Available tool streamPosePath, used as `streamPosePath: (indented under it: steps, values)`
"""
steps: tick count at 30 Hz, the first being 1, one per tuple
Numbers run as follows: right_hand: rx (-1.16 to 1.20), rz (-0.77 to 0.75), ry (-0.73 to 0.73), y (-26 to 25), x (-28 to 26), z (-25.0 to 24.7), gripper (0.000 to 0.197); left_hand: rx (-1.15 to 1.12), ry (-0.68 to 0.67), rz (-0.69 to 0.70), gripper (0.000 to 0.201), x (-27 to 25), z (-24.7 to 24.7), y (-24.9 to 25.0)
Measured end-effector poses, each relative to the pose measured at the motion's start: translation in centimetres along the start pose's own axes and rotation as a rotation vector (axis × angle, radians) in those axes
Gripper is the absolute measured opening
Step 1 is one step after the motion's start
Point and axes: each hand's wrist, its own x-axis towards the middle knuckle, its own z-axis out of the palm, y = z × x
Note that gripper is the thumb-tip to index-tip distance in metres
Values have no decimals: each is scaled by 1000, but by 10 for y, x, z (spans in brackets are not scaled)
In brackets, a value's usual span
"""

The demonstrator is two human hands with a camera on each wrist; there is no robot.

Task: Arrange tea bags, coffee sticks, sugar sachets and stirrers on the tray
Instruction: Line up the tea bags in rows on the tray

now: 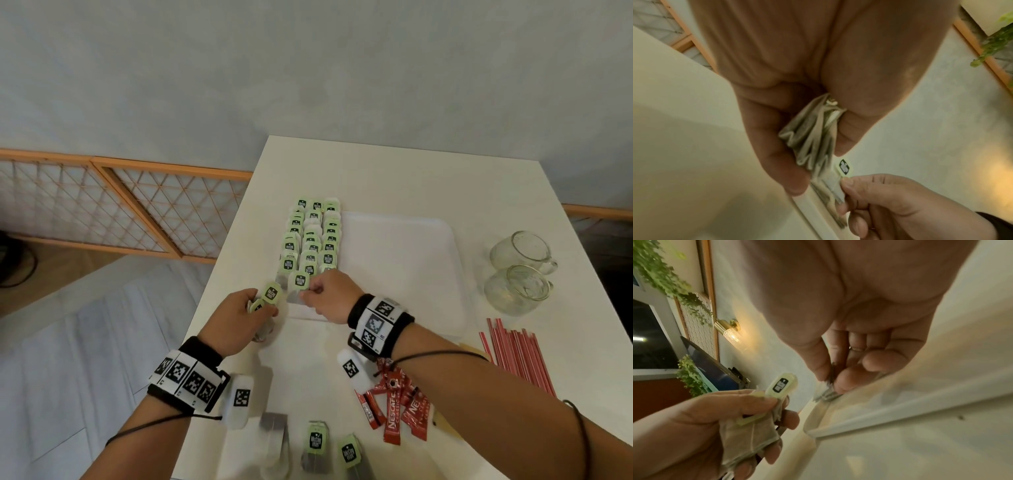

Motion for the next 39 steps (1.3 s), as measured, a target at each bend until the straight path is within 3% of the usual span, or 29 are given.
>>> streamPosePath:
  steps: [8,14,19,23,26,30,34,39]
  values:
    - [-142,72,-2,-17,35,17,38,-149,69,-90,12,2,2,5]
    - [-222,133,15,-18,41,15,45,-118,71,-52,6,4,3,1]
    - [-100,105,-2,-17,27,7,38,-136,79,-41,11,6,8,2]
    - [114,28,-43,-19,11,0,23,-201,78,-43,11,6,12,6]
    - [282,-4,-80,-22,-2,-7,24,-241,62,-52,10,6,15,10]
    - [269,-69,-62,-12,-15,-8,10,-295,-30,-21,7,5,18,15]
    - [216,-97,-32,4,-18,-2,27,-311,-95,-3,12,2,23,22]
    - [225,-90,42,7,-21,-4,30,-229,-47,8,8,4,23,21]
